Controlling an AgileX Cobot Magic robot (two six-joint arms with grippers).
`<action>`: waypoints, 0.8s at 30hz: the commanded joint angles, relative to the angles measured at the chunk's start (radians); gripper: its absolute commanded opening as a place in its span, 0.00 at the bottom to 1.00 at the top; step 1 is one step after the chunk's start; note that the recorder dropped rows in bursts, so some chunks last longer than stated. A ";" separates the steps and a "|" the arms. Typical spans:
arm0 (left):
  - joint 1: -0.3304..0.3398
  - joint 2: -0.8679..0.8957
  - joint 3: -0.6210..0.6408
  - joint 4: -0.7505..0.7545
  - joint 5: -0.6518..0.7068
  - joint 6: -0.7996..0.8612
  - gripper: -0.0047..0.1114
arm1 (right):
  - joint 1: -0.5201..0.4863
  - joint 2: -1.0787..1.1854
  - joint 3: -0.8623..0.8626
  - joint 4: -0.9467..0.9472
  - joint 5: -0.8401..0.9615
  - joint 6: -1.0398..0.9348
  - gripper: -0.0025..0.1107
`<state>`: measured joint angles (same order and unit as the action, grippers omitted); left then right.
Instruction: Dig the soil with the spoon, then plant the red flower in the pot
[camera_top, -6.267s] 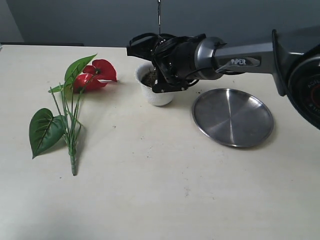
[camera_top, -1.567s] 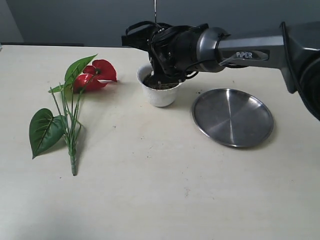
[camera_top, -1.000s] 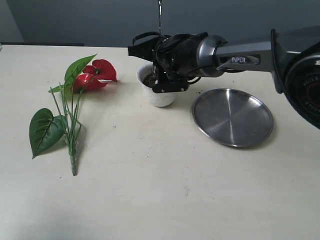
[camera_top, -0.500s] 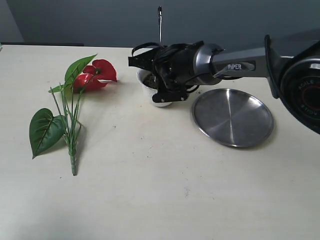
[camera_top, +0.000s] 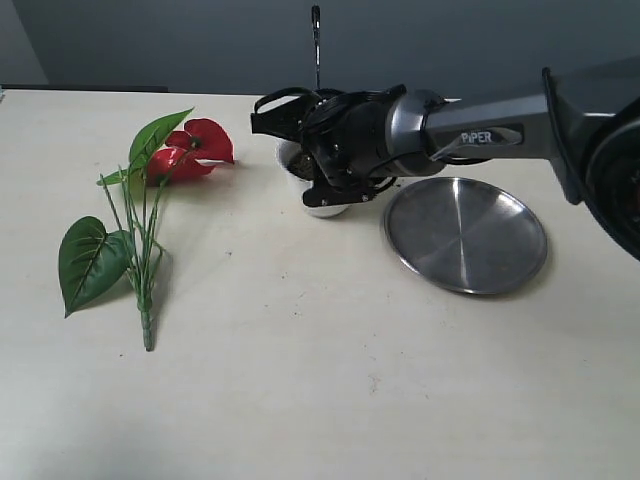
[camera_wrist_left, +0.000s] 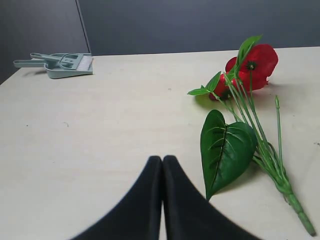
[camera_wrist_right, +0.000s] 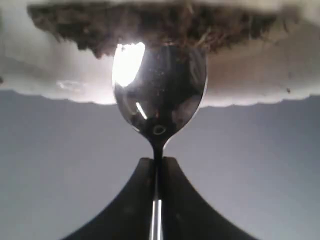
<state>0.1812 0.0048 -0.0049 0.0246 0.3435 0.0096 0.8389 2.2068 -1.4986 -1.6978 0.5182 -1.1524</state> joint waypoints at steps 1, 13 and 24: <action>-0.005 -0.005 0.005 0.003 -0.009 -0.002 0.04 | 0.002 -0.039 0.002 -0.038 0.013 0.001 0.02; -0.005 -0.005 0.005 0.003 -0.009 -0.002 0.04 | -0.031 -0.021 -0.050 -0.047 -0.017 0.001 0.02; -0.005 -0.005 0.005 0.003 -0.009 -0.002 0.04 | -0.047 0.048 -0.091 -0.047 -0.029 0.001 0.02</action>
<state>0.1812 0.0048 -0.0049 0.0246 0.3435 0.0096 0.8019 2.2465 -1.5846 -1.7330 0.4872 -1.1503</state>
